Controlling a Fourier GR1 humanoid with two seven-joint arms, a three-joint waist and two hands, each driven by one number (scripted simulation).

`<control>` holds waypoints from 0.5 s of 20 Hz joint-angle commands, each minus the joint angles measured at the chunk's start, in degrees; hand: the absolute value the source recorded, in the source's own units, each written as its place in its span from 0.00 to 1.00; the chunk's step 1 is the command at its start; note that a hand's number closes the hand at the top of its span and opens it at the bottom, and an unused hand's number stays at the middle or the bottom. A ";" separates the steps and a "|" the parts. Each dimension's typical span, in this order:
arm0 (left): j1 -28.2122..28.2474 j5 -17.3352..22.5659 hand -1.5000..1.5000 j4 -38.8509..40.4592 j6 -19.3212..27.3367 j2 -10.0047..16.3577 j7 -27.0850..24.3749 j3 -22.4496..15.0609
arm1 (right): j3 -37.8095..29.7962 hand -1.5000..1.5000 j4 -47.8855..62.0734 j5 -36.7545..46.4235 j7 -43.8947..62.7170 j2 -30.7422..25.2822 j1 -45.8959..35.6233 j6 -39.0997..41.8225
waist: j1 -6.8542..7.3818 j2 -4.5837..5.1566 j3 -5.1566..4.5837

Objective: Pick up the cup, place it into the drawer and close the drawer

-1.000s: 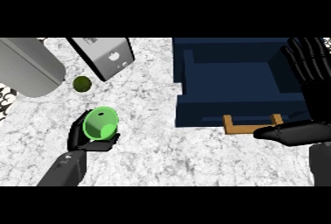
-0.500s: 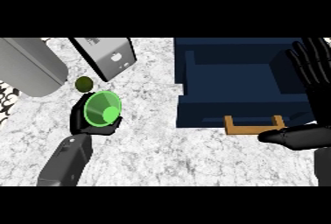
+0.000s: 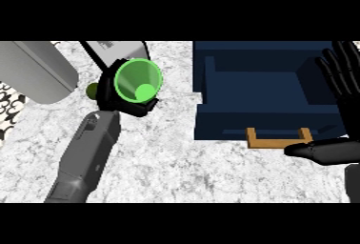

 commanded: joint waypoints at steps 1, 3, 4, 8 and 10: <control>-7.36 1.63 1.00 -6.20 4.63 -2.53 10.76 -3.88 | 0.74 0.00 0.70 1.24 -0.97 0.52 0.21 -0.23 | -0.19 -0.08 0.01; -5.68 3.18 1.00 -12.29 6.95 -2.58 15.52 -7.22 | -0.30 0.00 1.02 1.02 -0.32 0.44 0.42 -0.90 | 0.08 -0.17 -0.01; -9.62 3.06 1.00 -11.63 9.39 -2.60 17.59 -8.09 | 1.66 0.00 -1.33 1.69 -0.22 2.02 1.22 -1.51 | -0.49 -0.15 -0.02; -17.30 4.07 1.00 -10.26 15.44 -2.64 23.97 -10.82 | 0.24 0.00 1.09 1.57 -0.65 0.87 -1.09 -1.39 | -1.13 0.37 -0.04; -21.57 5.16 1.00 -6.84 16.77 -2.65 26.02 -10.46 | -0.23 0.00 -0.60 0.74 -0.75 0.51 1.01 -0.44 | -1.72 0.52 -0.05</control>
